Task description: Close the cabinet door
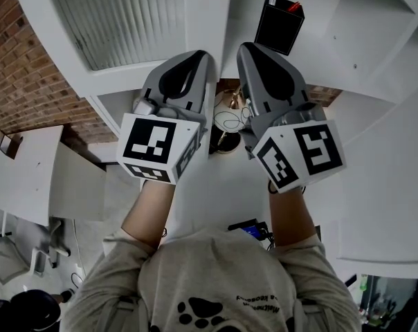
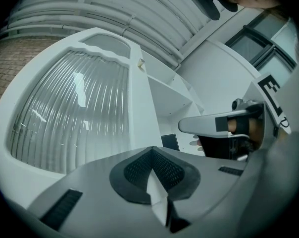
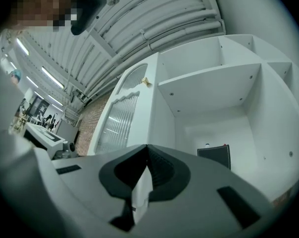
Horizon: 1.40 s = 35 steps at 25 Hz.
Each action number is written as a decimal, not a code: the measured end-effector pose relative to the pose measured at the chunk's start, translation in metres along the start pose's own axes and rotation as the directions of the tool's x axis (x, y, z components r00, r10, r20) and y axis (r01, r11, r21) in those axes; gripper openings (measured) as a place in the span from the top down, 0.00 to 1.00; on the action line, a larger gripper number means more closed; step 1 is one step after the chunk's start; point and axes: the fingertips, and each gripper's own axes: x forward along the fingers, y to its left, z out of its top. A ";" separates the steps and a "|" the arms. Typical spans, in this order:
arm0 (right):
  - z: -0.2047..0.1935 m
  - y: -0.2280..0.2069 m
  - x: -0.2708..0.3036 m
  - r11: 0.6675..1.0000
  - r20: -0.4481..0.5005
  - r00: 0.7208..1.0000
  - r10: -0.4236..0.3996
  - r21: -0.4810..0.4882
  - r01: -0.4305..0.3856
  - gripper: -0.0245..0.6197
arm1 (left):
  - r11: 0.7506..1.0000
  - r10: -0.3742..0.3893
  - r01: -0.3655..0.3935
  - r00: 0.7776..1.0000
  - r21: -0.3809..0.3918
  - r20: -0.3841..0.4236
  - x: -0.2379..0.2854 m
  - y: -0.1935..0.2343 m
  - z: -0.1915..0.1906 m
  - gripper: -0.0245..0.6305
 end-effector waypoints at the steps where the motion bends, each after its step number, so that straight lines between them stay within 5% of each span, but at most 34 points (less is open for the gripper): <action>1: -0.001 0.003 -0.002 1.000 -0.003 1.000 -0.003 -0.006 0.003 0.93 | 1.000 -0.002 0.002 1.000 -0.001 -0.002 0.000 0.000 0.000 0.95; 17: -0.015 0.048 -0.031 0.999 -0.030 0.999 -0.035 -0.025 0.034 0.93 | 1.000 -0.011 0.011 1.000 0.004 -0.017 -0.047 -0.016 0.001 0.95; 35: -0.058 0.132 -0.072 0.999 -0.091 0.995 -0.044 -0.015 0.043 0.93 | 0.992 0.121 -0.123 0.985 -0.006 -0.125 -0.171 -0.005 -0.032 0.95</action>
